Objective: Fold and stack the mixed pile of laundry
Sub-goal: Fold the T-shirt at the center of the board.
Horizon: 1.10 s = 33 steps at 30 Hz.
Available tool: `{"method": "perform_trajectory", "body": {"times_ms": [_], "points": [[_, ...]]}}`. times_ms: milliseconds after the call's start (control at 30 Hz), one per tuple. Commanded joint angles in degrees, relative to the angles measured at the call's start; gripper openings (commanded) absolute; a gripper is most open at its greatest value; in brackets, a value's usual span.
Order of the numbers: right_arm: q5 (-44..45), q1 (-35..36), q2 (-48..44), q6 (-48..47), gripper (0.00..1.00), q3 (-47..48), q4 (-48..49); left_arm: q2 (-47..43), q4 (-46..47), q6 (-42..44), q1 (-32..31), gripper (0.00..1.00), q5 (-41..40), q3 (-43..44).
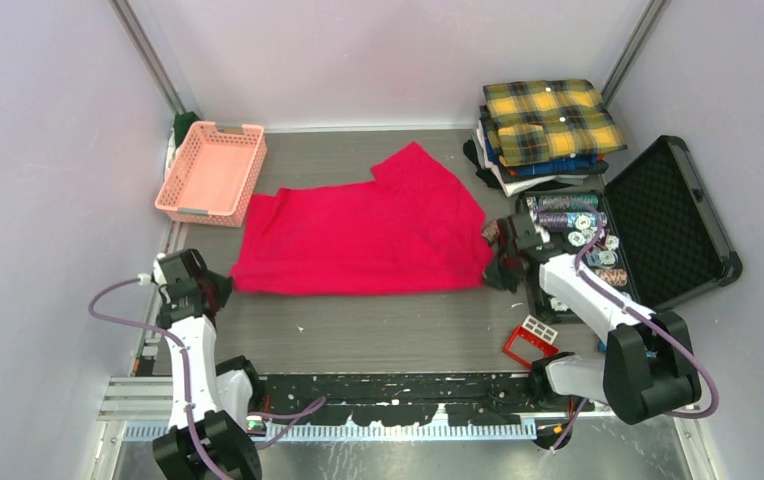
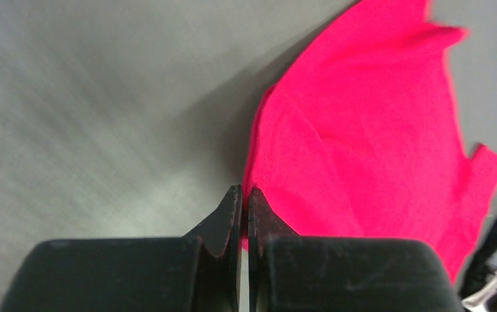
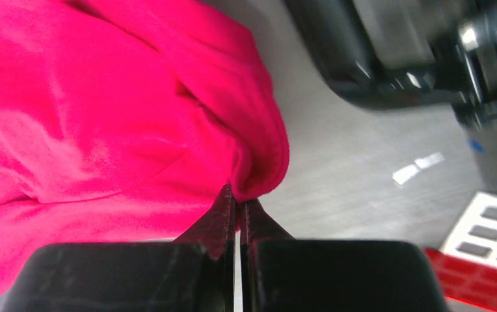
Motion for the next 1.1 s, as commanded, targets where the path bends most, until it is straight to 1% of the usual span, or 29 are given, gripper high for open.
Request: {"method": "perform_trajectory", "body": {"times_ms": [0,167,300,567,633,667,700,733,767,800,833,867,967,1000,1067], "points": [[-1.88,-0.13,-1.97,3.49,0.01,-7.49,-2.08,-1.50,-3.69,-0.11,1.97,0.00,0.77,-3.94],[-2.00,-0.18,-6.50,5.60,0.01,-11.61,-4.08,-1.51,-5.40,0.34,3.10,0.00,1.84,-5.09],[-1.86,-0.08,-10.45,7.37,0.01,-13.47,-6.42,-3.90,-7.92,0.23,3.54,0.00,1.49,-5.02],[-2.56,-0.02,-18.62,10.72,0.01,-17.85,-10.01,-9.34,-13.54,-4.38,3.67,0.00,0.62,-5.15],[-1.83,-0.02,-21.59,11.41,0.03,-18.15,-12.14,-11.23,-14.97,-5.84,3.61,0.00,1.03,-5.11],[-1.77,-0.03,-23.02,11.77,0.08,-18.16,-13.16,-12.21,-15.57,-6.67,3.66,0.01,1.14,-5.03],[-1.76,-0.08,-24.60,12.01,0.17,-18.20,-14.07,-13.36,-16.41,-7.41,3.64,0.09,0.68,-4.75],[-1.83,0.04,-26.02,12.15,0.29,-18.07,-14.94,-14.57,-16.82,-8.15,3.67,0.24,-0.16,-4.54],[-1.88,0.00,-28.05,12.11,0.40,-17.77,-15.70,-15.64,-17.02,-8.61,3.67,0.54,-1.49,-4.04],[-1.77,0.06,-29.56,11.83,0.52,-17.21,-16.42,-16.76,-17.28,-8.92,3.62,0.87,-2.21,-3.29],[-1.29,0.07,-30.71,11.54,0.59,-16.25,-17.45,-17.62,-17.29,-8.70,3.67,0.98,-2.25,-2.42],[-0.65,0.03,-31.73,11.07,0.63,-14.95,-18.47,-17.97,-17.39,-7.80,3.56,0.99,-2.28,-1.12],[0.51,0.03,-31.70,8.36,0.66,-8.89,-19.33,-15.62,-16.22,-3.66,3.55,1.00,-2.26,2.92],[0.53,0.05,-30.46,6.08,0.67,-6.60,-18.77,-14.71,-15.35,-2.25,3.50,1.00,-2.26,3.96],[0.66,0.27,-26.27,1.97,0.68,-1.66,-17.10,-12.72,-12.33,1.81,3.39,1.00,0.53,6.22]]}}
